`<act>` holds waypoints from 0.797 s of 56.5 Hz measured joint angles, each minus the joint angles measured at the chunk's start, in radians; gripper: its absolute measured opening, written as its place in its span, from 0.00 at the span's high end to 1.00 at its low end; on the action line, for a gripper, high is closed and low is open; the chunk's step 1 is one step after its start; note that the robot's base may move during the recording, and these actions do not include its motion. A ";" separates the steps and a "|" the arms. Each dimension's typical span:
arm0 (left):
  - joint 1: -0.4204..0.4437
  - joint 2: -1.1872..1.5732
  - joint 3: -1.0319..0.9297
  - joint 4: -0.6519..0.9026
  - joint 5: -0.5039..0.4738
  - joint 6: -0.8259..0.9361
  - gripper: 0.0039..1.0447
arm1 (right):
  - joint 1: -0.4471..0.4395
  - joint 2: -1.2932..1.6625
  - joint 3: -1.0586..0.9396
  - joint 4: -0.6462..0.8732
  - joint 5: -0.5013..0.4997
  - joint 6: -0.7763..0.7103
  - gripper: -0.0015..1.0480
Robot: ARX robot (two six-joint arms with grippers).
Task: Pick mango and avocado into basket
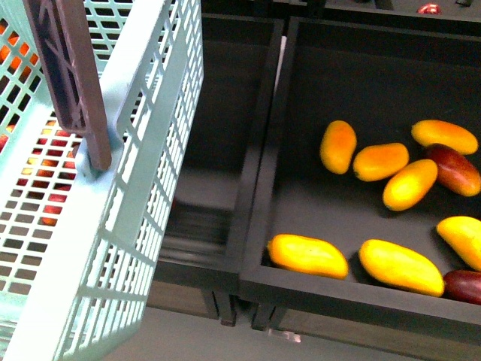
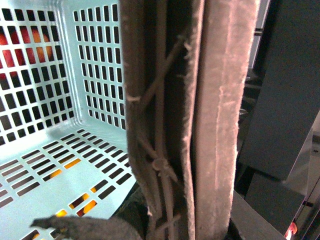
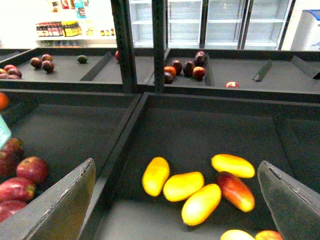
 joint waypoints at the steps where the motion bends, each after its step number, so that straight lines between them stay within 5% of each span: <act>1: 0.000 0.000 0.000 0.000 0.000 0.000 0.83 | 0.000 0.000 0.000 0.000 0.000 0.000 0.08; 31: 0.009 -0.001 0.000 0.000 -0.027 0.011 0.83 | 0.000 0.000 0.000 0.000 -0.005 0.000 0.08; 38: 0.024 0.053 0.065 -0.134 0.154 0.249 0.83 | 0.000 0.000 0.000 0.000 -0.003 0.000 0.08; 45: 0.015 0.157 0.100 -0.093 0.245 0.472 0.83 | 0.000 0.000 0.000 0.000 -0.003 0.000 0.08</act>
